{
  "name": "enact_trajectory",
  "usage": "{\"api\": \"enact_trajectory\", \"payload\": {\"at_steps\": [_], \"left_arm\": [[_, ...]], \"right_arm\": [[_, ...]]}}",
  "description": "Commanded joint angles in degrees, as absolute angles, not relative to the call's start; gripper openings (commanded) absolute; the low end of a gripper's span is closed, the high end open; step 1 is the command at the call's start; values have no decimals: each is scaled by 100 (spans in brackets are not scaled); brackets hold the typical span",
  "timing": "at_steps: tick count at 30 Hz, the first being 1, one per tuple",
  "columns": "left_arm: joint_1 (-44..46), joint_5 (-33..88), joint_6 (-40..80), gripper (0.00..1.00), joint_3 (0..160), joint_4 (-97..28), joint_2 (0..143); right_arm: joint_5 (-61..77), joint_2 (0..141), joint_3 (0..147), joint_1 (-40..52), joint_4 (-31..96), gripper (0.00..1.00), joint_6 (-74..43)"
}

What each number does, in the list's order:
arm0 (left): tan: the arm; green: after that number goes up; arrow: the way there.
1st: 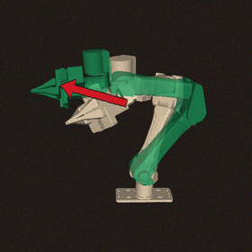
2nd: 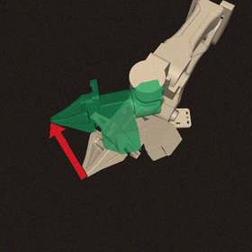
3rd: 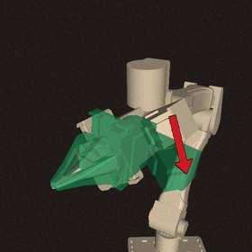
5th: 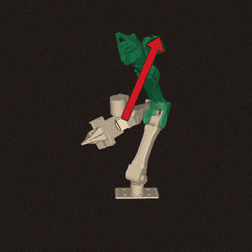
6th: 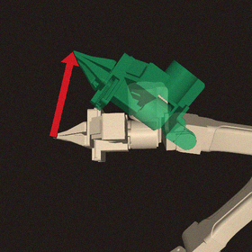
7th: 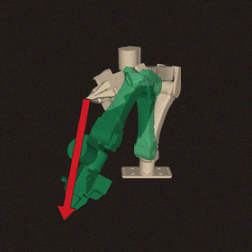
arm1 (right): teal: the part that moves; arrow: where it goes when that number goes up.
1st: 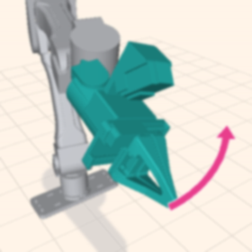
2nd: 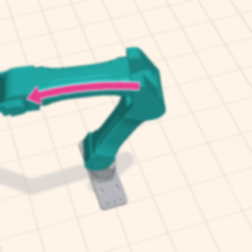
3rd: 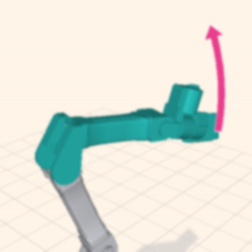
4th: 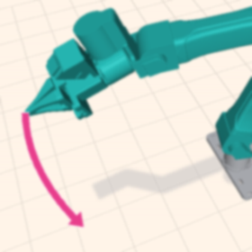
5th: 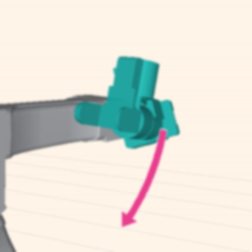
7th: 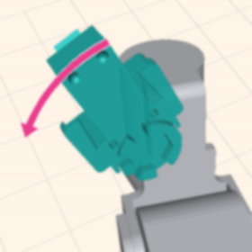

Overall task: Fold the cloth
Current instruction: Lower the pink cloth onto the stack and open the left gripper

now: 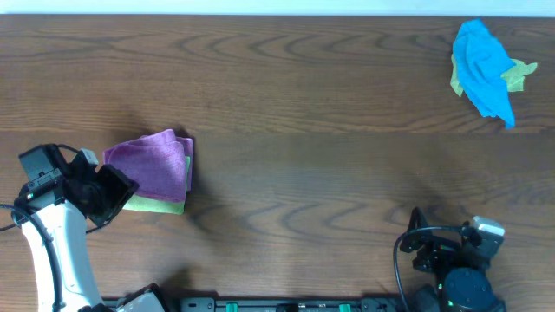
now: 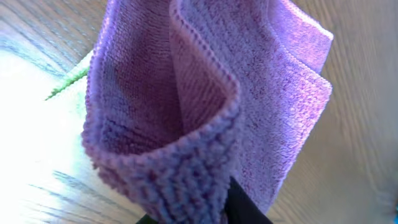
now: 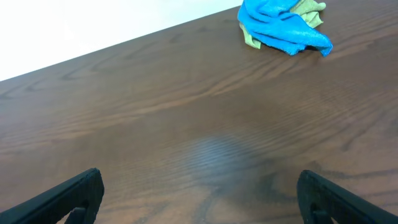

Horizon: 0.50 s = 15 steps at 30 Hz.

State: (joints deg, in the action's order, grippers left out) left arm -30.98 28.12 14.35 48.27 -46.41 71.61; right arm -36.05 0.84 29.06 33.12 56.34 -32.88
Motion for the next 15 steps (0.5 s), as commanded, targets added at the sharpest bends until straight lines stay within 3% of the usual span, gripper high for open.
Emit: {"api": "enact_trajectory", "payload": {"at_steps": [1, 5, 15], "left_arm": [[-3129, 2637, 1326, 25, 4799, -4694, 7113], [-3129, 2502, 1330, 33, 4799, -4735, 7113], [-3389, 2329, 1326, 34, 4799, -4923, 7113]], "right_arm": [[-3708, 51, 2873, 3273, 5642, 99, -3361], [-3708, 51, 2873, 3273, 5642, 99, -3363], [-3708, 51, 2873, 3273, 5642, 99, -3361]]}}
